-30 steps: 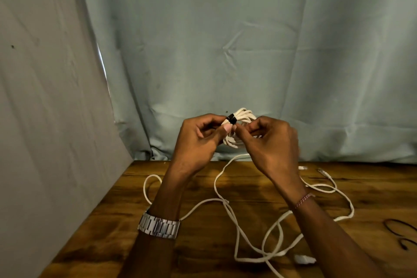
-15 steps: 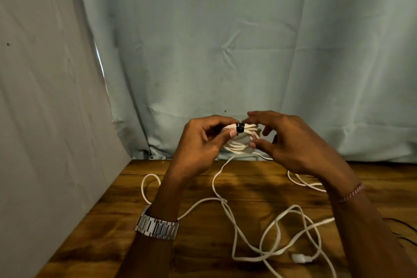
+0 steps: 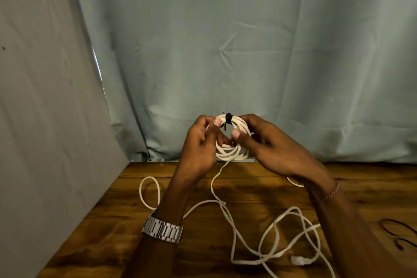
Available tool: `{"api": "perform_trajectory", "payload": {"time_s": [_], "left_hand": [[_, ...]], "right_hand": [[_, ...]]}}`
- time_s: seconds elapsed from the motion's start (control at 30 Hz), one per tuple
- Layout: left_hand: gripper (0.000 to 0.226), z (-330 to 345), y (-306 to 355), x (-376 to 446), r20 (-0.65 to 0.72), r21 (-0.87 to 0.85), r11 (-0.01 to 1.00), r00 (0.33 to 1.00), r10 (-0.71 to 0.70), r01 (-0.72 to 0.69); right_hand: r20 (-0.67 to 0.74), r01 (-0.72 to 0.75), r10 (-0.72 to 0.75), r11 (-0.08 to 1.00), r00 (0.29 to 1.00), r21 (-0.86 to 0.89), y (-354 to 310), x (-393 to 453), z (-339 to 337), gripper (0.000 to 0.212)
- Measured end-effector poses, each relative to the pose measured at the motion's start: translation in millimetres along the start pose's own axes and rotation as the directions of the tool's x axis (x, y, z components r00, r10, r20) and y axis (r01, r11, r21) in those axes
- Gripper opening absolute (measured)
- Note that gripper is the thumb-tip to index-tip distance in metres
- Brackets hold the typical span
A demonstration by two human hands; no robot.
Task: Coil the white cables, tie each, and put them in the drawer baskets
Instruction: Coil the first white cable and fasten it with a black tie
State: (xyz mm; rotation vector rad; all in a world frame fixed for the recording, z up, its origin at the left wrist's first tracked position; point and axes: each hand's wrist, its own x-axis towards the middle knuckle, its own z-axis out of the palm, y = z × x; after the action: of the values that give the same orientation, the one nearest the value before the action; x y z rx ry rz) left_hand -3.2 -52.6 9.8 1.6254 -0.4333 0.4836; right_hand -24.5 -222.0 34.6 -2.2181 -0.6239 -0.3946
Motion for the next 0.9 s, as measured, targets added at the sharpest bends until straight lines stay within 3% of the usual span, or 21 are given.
{"api": "perform_trajectory", "payload": {"time_s": [0.07,0.17,0.33,0.5,0.6,0.77,0.9], "left_hand": [[0.026,4,1,0,-0.073,-0.021,1.000,0.997,-0.018,0.016],[0.025,7,9,-2,-0.118,-0.149,0.987,0.989,-0.084,0.066],[0.026,12,20,-6,-0.069,-0.449,0.873,0.967,-0.245,0.189],[0.024,15,16,-1,-0.010,-0.646,0.723,0.944,-0.328,0.244],[0.029,18,15,-2,0.002,-0.632,0.725,0.936,-0.352,0.274],[0.037,21,20,-7,-0.017,-0.461,0.835,0.938,-0.345,0.298],[0.040,20,14,-7,0.017,-0.327,0.889,0.943,-0.333,0.320]], "right_hand": [[0.006,0.024,-0.024,1.000,1.000,-0.008,-2,0,10,0.044],[-0.013,0.040,-0.040,0.999,0.999,-0.037,-3,0,21,0.039],[-0.030,0.009,-0.009,1.000,1.000,0.024,-5,4,33,0.026],[-0.055,0.015,-0.015,1.000,0.998,-0.005,-9,2,34,0.024],[-0.052,-0.018,0.016,0.999,0.998,-0.041,-6,3,35,0.025],[-0.059,-0.009,-0.003,0.979,0.998,-0.203,1,5,43,0.025],[-0.041,-0.023,0.014,0.974,0.999,-0.225,5,7,47,0.025]]}}
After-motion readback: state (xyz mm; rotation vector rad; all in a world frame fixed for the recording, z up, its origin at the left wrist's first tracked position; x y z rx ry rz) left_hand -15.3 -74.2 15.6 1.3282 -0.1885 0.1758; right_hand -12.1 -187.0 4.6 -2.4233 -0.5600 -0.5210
